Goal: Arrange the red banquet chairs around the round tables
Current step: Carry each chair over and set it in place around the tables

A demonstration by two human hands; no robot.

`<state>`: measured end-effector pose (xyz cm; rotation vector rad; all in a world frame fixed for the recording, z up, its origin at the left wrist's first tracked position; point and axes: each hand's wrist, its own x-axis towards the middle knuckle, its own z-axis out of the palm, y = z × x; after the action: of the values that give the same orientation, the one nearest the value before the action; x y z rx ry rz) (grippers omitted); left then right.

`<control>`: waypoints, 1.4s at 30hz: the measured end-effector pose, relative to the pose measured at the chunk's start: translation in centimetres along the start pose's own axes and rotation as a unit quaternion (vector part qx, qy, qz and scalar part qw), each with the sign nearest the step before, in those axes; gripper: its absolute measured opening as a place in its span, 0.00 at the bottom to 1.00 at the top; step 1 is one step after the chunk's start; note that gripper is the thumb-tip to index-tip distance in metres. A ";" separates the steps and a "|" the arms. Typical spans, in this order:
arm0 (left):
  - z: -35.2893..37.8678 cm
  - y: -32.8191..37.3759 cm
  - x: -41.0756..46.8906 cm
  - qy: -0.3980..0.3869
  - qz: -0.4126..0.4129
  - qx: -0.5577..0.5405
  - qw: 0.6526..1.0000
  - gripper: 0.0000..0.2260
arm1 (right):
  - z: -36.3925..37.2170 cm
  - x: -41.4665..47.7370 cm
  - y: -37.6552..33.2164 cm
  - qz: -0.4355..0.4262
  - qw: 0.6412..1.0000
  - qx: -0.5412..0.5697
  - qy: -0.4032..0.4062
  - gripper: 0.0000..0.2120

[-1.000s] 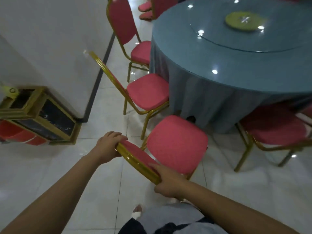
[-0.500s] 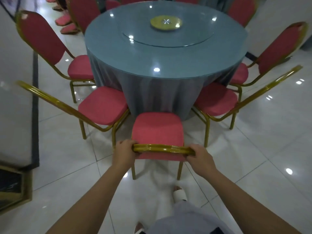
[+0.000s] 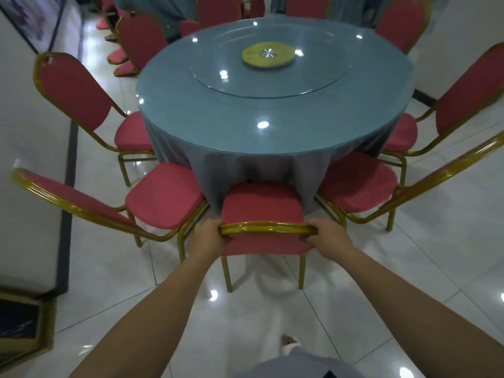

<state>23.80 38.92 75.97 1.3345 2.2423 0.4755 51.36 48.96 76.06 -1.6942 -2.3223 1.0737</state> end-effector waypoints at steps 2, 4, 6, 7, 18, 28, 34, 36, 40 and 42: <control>0.3 0.8 1.6 0.001 0.000 -0.001 1.000 0.06 | -0.9 1.4 0.3 -0.006 1.000 0.011 0.008 0.07; 0.4 1.6 2.9 -0.004 -0.004 -0.013 1.000 0.07 | -1.7 2.7 0.6 -0.013 1.000 0.015 0.010 0.07; 0.4 2.2 4.0 -0.005 -0.005 -0.010 1.000 0.08 | -2.3 3.7 0.8 -0.017 1.000 0.009 0.009 0.06; 0.5 2.4 4.4 -0.007 -0.004 -0.007 1.000 0.08 | -2.5 4.0 1.0 -0.016 1.000 0.005 0.008 0.05; 0.7 2.6 5.6 -0.020 0.002 -0.001 1.000 0.08 | -2.4 4.5 1.6 -0.014 0.999 -0.017 0.024 0.03; -0.3 -2.7 0.7 -0.030 -0.063 -0.035 0.997 0.43 | -2.0 2.3 -3.6 -0.108 0.992 -0.058 0.031 0.31; -4.7 -11.2 -3.2 -0.039 -0.093 -0.079 0.992 0.38 | 5.4 0.7 -14.5 -0.189 0.973 -0.131 0.014 0.24; -6.8 -14.5 -3.9 -0.031 -0.093 -0.096 0.991 0.37 | 8.2 0.4 -17.8 -0.206 0.974 -0.098 -0.017 0.22; -11.9 -21.9 -5.1 -0.002 -0.085 -0.135 0.987 0.35 | 14.7 -0.8 -23.9 -0.208 0.972 -0.038 -0.100 0.25; -14.6 -25.7 -5.7 0.020 -0.088 -0.138 0.986 0.35 | 17.8 -1.2 -26.8 -0.199 0.973 -0.029 -0.114 0.26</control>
<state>-0.62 21.27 75.88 0.9863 2.2043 0.7237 22.33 35.26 78.30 -1.0898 -2.6955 1.1727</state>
